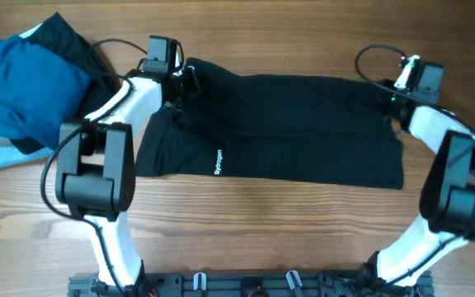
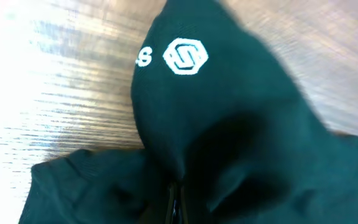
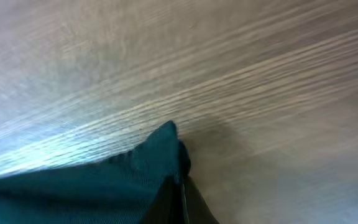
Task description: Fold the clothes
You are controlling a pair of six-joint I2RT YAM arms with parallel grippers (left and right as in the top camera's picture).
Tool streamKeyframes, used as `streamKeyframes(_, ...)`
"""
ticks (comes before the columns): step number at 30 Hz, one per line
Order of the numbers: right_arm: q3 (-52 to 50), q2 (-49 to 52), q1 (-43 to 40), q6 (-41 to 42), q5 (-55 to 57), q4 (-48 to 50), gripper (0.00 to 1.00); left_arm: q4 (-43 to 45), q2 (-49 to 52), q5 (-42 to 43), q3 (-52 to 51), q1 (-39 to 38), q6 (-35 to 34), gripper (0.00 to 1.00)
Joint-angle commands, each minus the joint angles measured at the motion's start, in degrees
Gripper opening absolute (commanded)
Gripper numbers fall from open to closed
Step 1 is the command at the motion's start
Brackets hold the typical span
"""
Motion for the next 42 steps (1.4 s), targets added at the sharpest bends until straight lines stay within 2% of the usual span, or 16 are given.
streamKeyframes(1, 0.20, -6.97, -1.46, -0.02, 1.31, -3.30, 0.04, -1.77, -5.03, 0.35, -0.02, 0.37, -0.31, 0.04)
streamKeyframes(6, 0.20, -12.83, -2.23, -0.15, 1.31, -11.63, 0.04, -8.13, -6.19, 0.33, -0.02, 0.61, -0.28, 0.04)
streamKeyframes(13, 0.17, -14.75, -2.23, -0.11, 2.86, -22.60, 0.04, -17.40, -8.31, 0.98, -0.02, 3.19, -0.28, 0.04)
streamKeyframes(20, 0.17, -14.75, -2.23, 0.11, 11.43, -31.01, 0.04, -21.94, -11.13, 11.32, -0.02, 8.46, -0.28, 0.04)
streamKeyframes(27, 0.17, -14.75, -2.23, 0.02, 11.74, -33.75, 0.04, -27.50, -12.48, 23.82, -0.02, 13.16, 0.22, 0.04)
streamKeyframes(32, 0.17, -14.75, -2.23, 0.02, 11.80, -38.38, 0.04, -34.64, -12.48, 28.55, -0.02, 13.16, 6.21, 0.04)
streamKeyframes(35, 0.17, -14.75, -2.23, 0.11, 13.44, -39.89, 0.04, -34.86, -13.18, 30.73, -0.02, 13.55, 9.01, 0.04)
streamKeyframes(38, 0.17, -14.75, -2.23, 0.09, 14.32, -40.41, 0.04, -33.48, -15.37, 37.07, -0.02, 14.29, 13.57, 0.04)
streamKeyframes(40, 0.17, -14.75, -2.21, 0.09, 14.32, -40.89, 0.04, -33.42, -17.35, 36.48, -0.02, 14.40, 15.08, 0.04)
streamKeyframes(42, 0.17, -14.75, -2.23, 0.09, 14.34, -41.53, 0.04, -34.14, -18.67, 31.06, -0.02, 14.27, 15.39, 0.04)
